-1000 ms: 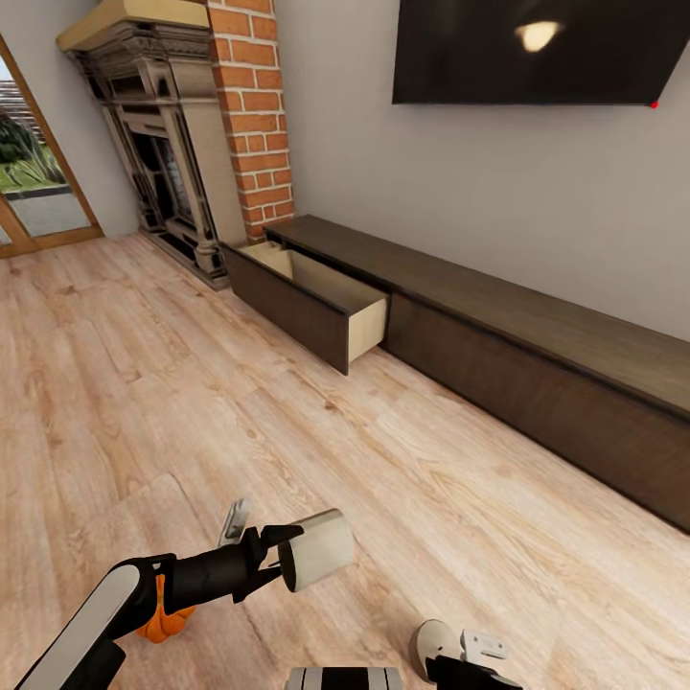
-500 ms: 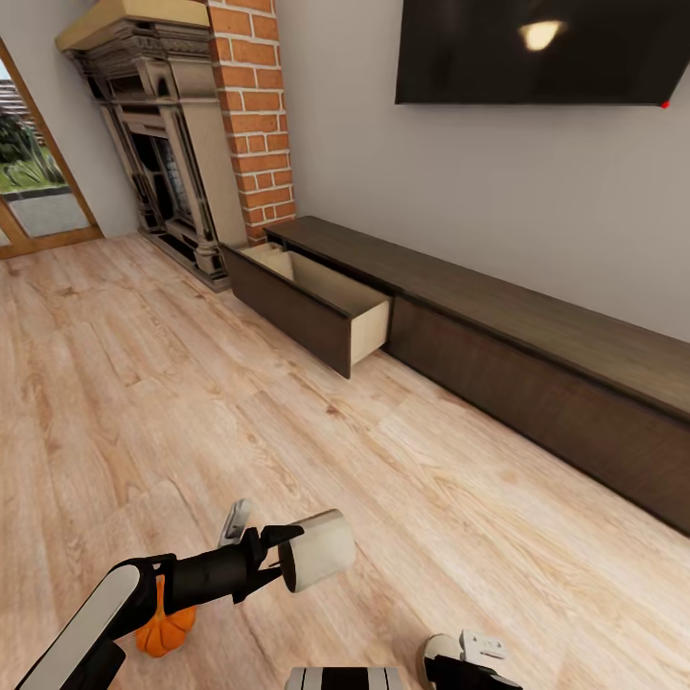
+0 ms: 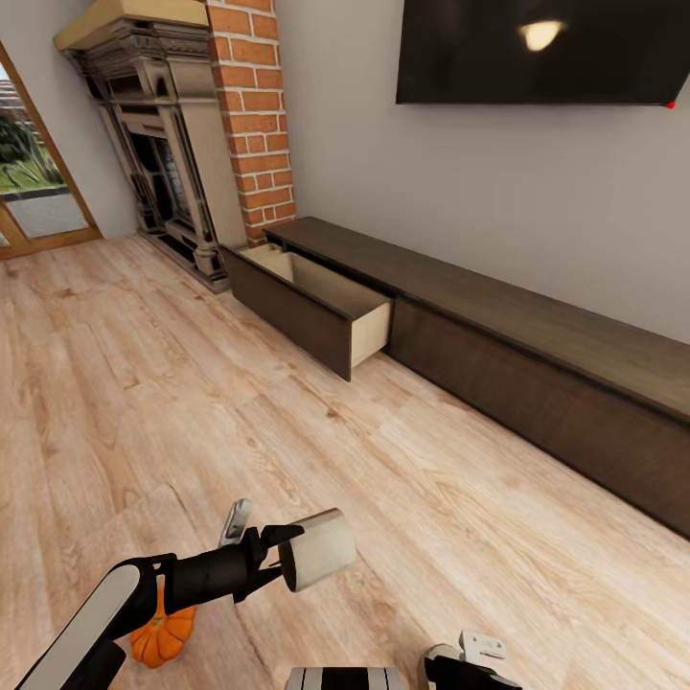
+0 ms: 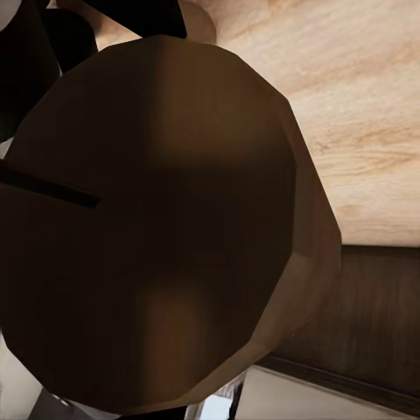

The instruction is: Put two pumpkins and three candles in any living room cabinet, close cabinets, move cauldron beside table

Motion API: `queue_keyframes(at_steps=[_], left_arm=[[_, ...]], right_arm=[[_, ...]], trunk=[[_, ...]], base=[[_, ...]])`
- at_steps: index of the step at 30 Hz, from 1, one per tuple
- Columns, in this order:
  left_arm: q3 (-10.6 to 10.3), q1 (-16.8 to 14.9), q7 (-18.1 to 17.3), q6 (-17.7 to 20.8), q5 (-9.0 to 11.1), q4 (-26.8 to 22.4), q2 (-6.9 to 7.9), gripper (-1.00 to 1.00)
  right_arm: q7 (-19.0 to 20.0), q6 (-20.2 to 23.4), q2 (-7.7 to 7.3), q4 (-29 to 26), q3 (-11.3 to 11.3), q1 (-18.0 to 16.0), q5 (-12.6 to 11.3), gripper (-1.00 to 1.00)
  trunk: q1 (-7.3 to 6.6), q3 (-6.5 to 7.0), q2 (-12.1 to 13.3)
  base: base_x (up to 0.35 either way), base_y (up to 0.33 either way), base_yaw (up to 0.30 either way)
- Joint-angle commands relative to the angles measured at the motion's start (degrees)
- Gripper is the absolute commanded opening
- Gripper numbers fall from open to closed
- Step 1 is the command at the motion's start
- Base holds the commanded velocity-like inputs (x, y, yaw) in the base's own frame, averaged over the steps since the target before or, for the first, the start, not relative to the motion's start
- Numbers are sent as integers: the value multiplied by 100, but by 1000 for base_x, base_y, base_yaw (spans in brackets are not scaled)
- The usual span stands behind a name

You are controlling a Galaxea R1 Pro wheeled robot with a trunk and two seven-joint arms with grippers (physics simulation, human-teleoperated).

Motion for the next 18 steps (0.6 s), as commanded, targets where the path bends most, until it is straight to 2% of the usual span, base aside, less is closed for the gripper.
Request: queue_keyframes(at_steps=[1, 10, 12, 15, 18], left_arm=[[-4, -3, 37, 2, 50, -8, 3, -100], [-4, -3, 19, 25, 58, -24, 3, -100], [-4, -3, -131, 93, 95, -23, 6, -100], [-4, -3, -604, 391, 168, 3, 17, -100], [-4, 1, -724, 472, 188, 8, 20, -100]], right_arm=[[-54, 19, -9, -14, 48, -3, -42, 100], [-54, 10, -6, -23, 57, -1, 5, 100], [-54, 8, -6, -27, 57, -3, 6, 100], [-54, 3, -6, -29, 57, -1, 6, 100], [-54, 2, -6, -31, 57, -5, 6, 100]], trunk=[[-1, -5, -2], [20, -182, -13], [25, -226, -15], [27, -248, -17], [27, -248, -17]], base=[[1, 0, 0], [0, 0, 0], [0, 0, 0], [0, 0, 0], [0, 0, 0]])
